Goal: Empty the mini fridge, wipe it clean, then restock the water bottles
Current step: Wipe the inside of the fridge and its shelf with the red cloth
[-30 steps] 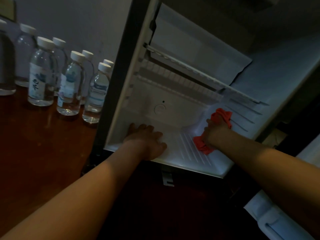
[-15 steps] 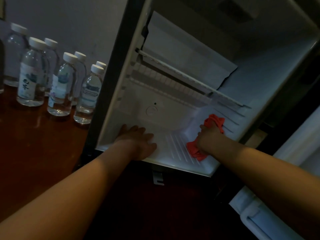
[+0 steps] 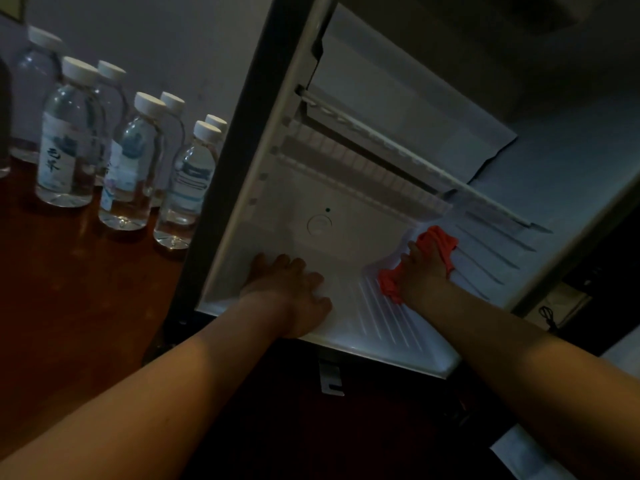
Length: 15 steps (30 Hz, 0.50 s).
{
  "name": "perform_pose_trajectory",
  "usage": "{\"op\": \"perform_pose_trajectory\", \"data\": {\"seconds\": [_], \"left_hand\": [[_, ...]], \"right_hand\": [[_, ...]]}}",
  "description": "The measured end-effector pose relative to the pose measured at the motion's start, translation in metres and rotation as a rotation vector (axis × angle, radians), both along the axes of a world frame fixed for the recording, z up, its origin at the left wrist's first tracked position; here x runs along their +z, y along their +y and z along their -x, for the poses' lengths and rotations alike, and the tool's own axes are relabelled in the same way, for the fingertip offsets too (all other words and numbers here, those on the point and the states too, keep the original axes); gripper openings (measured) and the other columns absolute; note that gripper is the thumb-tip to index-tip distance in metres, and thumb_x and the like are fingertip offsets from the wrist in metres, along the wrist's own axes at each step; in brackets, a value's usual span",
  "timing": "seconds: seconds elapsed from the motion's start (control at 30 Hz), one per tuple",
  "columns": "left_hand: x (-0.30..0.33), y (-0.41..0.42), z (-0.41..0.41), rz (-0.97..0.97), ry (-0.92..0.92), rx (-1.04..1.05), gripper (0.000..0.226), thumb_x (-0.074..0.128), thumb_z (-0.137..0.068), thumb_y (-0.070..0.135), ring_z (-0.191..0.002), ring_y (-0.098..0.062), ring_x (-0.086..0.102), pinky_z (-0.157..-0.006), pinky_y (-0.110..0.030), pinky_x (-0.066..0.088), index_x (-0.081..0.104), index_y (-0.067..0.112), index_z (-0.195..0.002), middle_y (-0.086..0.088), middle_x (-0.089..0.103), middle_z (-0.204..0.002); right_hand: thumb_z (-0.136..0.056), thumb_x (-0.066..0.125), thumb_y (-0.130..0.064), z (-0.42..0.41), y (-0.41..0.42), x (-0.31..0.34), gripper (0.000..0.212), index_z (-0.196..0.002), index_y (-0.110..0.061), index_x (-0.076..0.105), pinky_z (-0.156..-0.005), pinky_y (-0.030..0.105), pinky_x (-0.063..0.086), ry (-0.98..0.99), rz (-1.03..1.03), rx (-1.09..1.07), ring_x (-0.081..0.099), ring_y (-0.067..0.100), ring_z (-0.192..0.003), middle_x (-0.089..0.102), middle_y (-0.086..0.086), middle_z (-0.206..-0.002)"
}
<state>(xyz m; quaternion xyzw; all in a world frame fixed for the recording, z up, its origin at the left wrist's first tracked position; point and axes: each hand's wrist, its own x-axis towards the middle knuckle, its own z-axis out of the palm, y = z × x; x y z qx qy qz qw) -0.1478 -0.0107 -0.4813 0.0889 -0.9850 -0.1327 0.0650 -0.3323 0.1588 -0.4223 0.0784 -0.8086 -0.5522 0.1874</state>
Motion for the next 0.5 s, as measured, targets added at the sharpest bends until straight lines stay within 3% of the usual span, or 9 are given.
{"op": "perform_pose_trajectory", "data": {"seconds": [0.07,0.1,0.17,0.23,0.3,0.37,0.5], "left_hand": [[-0.001,0.000,0.001,0.006,0.001,0.004,0.059,0.025,-0.096,0.061,-0.144,-0.023,0.020,-0.117,-0.052,0.009,0.031,0.038,-0.150,0.000,0.027,-0.157],[-0.001,-0.001,0.002,0.009,-0.001,0.004,0.058,0.025,-0.096,0.061,-0.144,-0.024,0.020,-0.117,-0.052,0.009,0.031,0.038,-0.150,0.000,0.027,-0.158],[-0.001,0.000,0.001,0.016,-0.010,0.000,0.059,0.024,-0.097,0.061,-0.144,-0.024,0.020,-0.117,-0.053,0.009,0.030,0.037,-0.150,-0.001,0.026,-0.158],[-0.001,0.000,0.000,0.020,-0.021,-0.004,0.059,0.023,-0.097,0.061,-0.145,-0.024,0.019,-0.117,-0.053,0.009,0.028,0.037,-0.151,-0.001,0.025,-0.159],[0.001,-0.001,-0.002,0.011,-0.037,-0.003,0.060,0.021,-0.098,0.061,-0.147,-0.023,0.017,-0.118,-0.053,0.006,0.026,0.037,-0.153,0.000,0.023,-0.161],[0.003,-0.001,-0.004,0.007,-0.068,-0.007,0.061,0.020,-0.098,0.062,-0.149,-0.023,0.013,-0.119,-0.053,0.003,0.022,0.038,-0.154,0.000,0.019,-0.162],[0.003,-0.001,-0.005,0.032,-0.103,-0.009,0.063,0.016,-0.098,0.063,-0.151,-0.023,0.008,-0.120,-0.053,0.000,0.015,0.039,-0.156,0.002,0.013,-0.165]], "right_hand": [[-0.098,0.009,-0.064,0.002,-0.001,-0.004,0.069,-0.157,-0.027,0.013,-0.117,0.056,-0.009,-0.204,0.057,0.035,-0.004,0.029,-0.151,0.010,0.002,-0.164],[-0.100,0.012,-0.060,-0.003,-0.002,-0.005,0.066,-0.157,-0.027,0.013,-0.116,0.057,-0.008,-0.251,0.074,0.045,-0.002,0.034,-0.150,0.010,0.007,-0.163],[-0.099,0.018,-0.055,-0.012,-0.003,-0.002,0.063,-0.152,-0.024,0.032,-0.117,0.057,-0.004,-0.254,0.185,0.131,0.010,0.039,-0.147,0.023,0.015,-0.159],[-0.099,0.030,-0.043,-0.021,-0.002,0.001,0.056,-0.143,-0.011,0.045,-0.118,0.047,0.009,-0.322,0.350,0.136,0.026,0.036,-0.142,0.037,0.019,-0.151],[-0.102,0.039,-0.036,-0.036,-0.001,0.006,0.046,-0.143,-0.017,0.043,-0.117,0.049,0.015,-0.311,0.244,0.134,0.035,0.033,-0.138,0.046,0.012,-0.146],[-0.101,0.039,-0.043,-0.056,-0.002,0.013,0.045,-0.141,-0.024,0.046,-0.117,0.056,0.013,-0.277,0.068,0.134,0.039,0.030,-0.136,0.050,0.003,-0.143],[-0.100,0.040,-0.047,-0.065,0.006,0.012,0.043,-0.133,-0.024,0.054,-0.116,0.056,0.008,-0.268,-0.019,0.115,0.041,0.029,-0.134,0.054,0.002,-0.138]]}}
